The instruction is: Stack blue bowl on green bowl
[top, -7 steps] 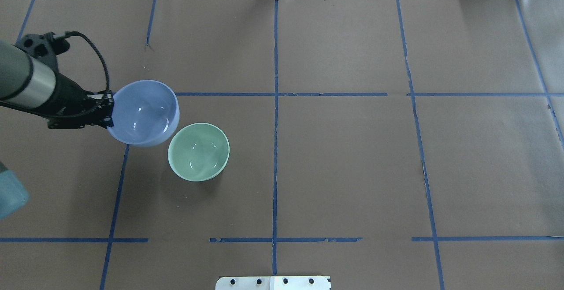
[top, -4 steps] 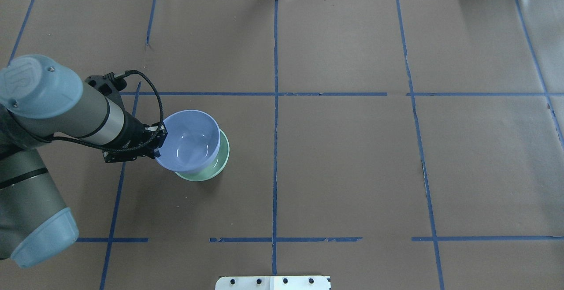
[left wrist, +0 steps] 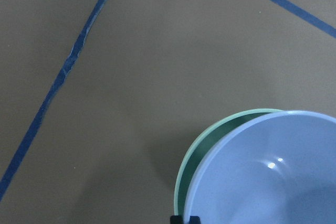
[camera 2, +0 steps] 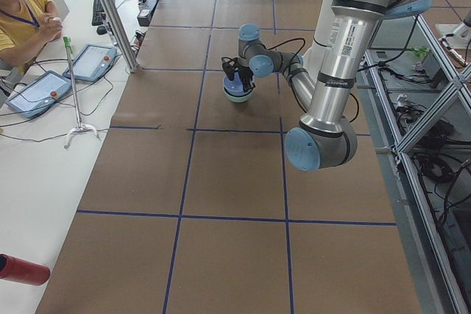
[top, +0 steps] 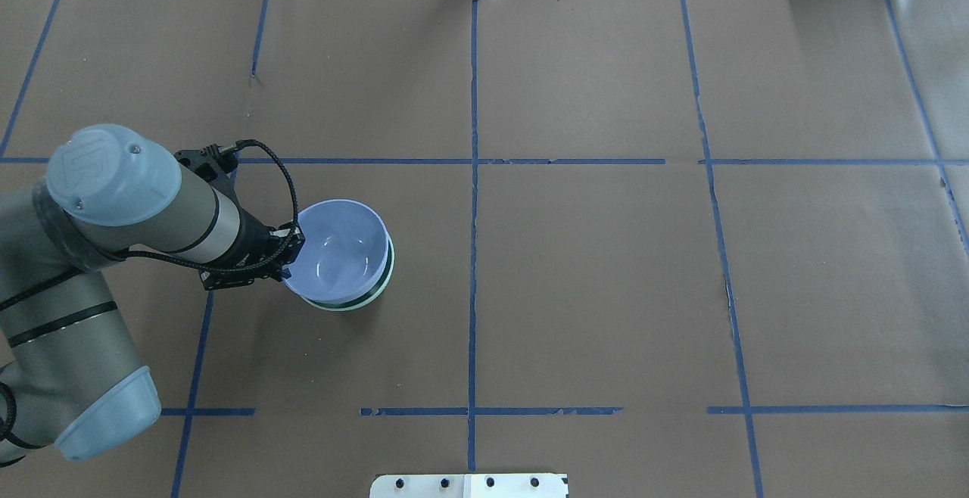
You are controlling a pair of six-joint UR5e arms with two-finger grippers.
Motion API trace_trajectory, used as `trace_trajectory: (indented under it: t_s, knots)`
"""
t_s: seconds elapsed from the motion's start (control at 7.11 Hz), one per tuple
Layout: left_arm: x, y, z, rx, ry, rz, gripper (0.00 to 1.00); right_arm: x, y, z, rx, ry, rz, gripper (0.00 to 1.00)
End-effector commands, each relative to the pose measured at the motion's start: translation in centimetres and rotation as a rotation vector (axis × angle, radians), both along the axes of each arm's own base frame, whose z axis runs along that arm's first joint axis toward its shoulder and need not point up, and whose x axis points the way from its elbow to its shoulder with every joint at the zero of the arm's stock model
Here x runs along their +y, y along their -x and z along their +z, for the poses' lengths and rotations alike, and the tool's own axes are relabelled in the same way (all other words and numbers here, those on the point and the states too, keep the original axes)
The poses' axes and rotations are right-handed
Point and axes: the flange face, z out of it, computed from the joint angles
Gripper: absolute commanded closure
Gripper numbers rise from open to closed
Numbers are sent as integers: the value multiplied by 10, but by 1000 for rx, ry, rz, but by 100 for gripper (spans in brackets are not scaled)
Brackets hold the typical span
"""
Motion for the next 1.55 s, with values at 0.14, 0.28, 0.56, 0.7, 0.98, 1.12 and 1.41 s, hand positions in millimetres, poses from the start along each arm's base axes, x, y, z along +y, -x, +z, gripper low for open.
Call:
trace_trajectory:
  t_s: [0.14,0.28,0.56,0.7,0.98,1.12,1.41]
  knots:
    - [3,-10,4,-7,7,11,100,0,0,0,1,-1,0,0]
    - [2,-9,4,-8,4,10,44,0,0,0,1,0,0,0]
    - [0,0,-2,5,-7,2,0,0,0,0,1,-1,0,0]
    - [1,13,-12,28,-24,-3,0,0,0,0,1,-1,0,0]
    - [-47,89,8,-9,-181,33,0,0,0,0,0,-1,0,0]
    - [-58,134,48,-20,-227,149,0,0,0,0,1,-1,0,0]
    - [-75,251,121,-114,-399,276,0,0,0,0,1,-1,0,0]
